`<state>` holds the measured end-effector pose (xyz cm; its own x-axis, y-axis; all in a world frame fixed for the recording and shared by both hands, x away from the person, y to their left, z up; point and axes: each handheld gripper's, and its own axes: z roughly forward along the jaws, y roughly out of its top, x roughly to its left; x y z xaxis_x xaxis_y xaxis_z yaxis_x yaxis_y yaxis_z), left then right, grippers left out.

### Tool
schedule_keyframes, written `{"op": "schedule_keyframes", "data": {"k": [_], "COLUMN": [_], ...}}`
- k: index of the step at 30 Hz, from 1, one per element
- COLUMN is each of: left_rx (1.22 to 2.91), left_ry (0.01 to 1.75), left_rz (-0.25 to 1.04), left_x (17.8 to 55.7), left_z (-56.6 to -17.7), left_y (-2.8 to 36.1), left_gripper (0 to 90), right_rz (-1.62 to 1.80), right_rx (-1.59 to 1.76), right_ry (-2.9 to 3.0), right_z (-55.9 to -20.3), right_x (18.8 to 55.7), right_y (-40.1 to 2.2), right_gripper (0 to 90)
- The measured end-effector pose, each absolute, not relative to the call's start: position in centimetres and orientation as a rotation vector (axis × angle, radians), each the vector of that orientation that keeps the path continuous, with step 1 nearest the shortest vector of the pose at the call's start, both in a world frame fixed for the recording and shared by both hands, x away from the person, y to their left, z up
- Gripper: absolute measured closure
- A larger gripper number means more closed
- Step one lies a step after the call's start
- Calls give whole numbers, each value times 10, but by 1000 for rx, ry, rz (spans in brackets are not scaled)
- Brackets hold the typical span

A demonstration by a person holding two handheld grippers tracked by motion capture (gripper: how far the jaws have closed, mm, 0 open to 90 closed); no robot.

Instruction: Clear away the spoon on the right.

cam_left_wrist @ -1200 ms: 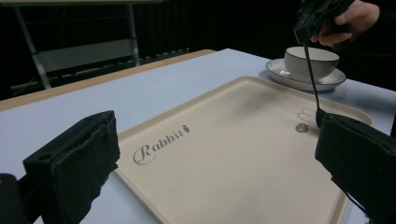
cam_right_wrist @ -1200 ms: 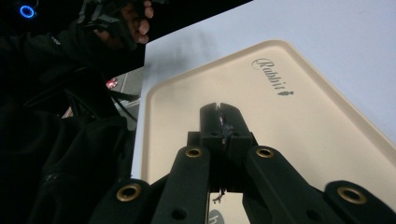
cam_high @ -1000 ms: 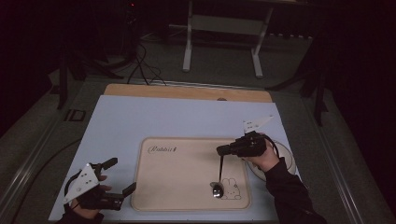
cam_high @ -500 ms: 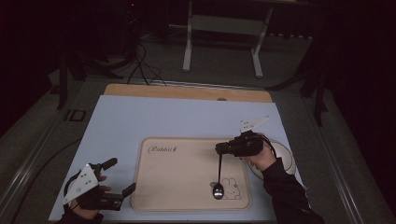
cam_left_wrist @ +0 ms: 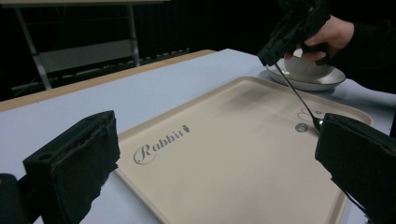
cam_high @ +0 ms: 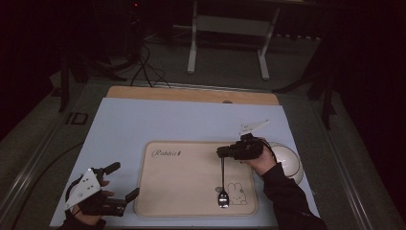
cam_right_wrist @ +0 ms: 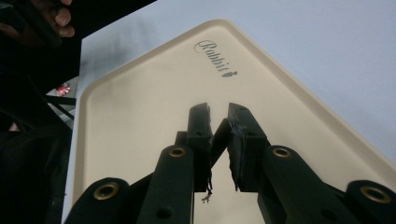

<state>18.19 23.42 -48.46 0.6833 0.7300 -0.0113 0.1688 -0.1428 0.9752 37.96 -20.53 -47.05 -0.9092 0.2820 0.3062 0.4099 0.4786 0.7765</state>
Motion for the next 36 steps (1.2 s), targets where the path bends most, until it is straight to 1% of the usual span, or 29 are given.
{"op": "schedule_keyframes", "data": {"k": [21, 26, 32, 36], "left_rx": [1681, 1680, 1682, 1682], "left_ry": [733, 734, 732, 731], "left_rz": [570, 570, 571, 570], "left_x": [182, 182, 181, 181], "left_z": [-485, -485, -485, -485], "left_y": [234, 234, 234, 233], "left_gripper": [0, 0, 0, 0], "right_rz": [-1265, -1261, -1242, -1211], "right_rx": [-815, -837, -946, -1047], "right_ry": [-2610, -2613, -2617, -2621], "right_z": [-508, -510, -514, -518], "right_x": [389, 390, 395, 398], "right_y": [-197, -198, -204, -207], "right_gripper": [766, 761, 758, 735]}}
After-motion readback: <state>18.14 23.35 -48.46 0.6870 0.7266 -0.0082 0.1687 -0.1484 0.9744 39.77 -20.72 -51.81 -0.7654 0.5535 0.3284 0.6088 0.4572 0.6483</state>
